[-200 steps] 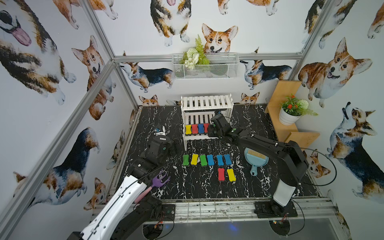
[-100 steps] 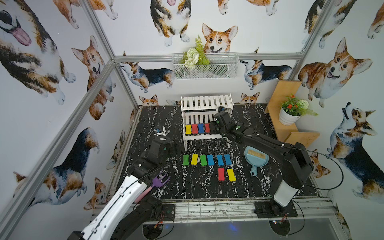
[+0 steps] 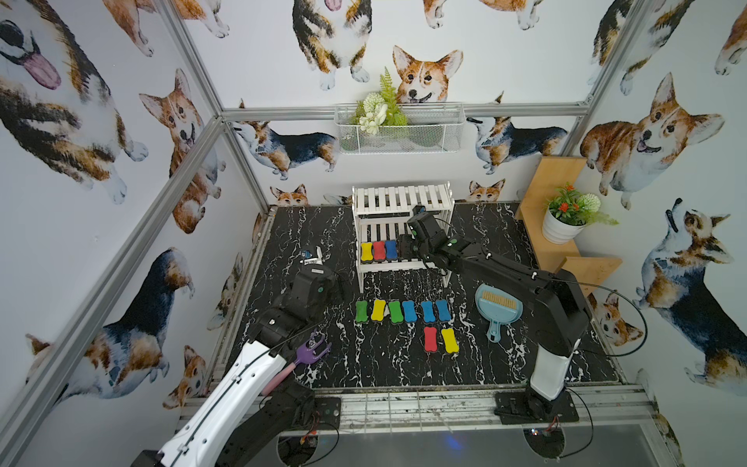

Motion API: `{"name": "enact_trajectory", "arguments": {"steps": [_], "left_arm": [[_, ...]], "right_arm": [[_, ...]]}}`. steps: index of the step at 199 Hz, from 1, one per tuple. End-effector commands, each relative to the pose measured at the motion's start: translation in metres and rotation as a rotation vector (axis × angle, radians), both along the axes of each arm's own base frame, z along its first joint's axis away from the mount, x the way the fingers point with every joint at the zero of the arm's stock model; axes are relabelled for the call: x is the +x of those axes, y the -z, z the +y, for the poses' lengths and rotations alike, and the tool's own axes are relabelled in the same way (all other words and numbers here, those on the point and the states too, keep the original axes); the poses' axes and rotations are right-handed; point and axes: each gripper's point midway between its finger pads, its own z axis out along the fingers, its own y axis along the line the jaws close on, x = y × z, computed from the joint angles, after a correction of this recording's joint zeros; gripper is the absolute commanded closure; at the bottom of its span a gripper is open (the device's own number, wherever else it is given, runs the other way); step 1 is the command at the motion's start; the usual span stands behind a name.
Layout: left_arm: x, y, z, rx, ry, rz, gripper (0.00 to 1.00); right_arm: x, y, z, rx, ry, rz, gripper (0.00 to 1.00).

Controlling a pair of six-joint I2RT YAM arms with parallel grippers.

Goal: Remove the whiteboard erasers from the shelf
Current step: Pick up the whiteboard eraser from the shelf.

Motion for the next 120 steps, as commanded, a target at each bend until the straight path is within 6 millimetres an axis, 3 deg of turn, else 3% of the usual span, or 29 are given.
{"name": "enact_trajectory", "arguments": {"steps": [1,120], "left_arm": [[0.002,0.000,0.002,0.009,-0.004,-0.006,0.01],[0.000,0.002,0.003,0.006,-0.007,-0.001,0.01]], "right_arm": [[-0.001,0.003,0.001,-0.026,-0.018,0.007,0.40],[-0.006,0.030,0.007,-0.157,-0.018,0.032,0.50]]}}
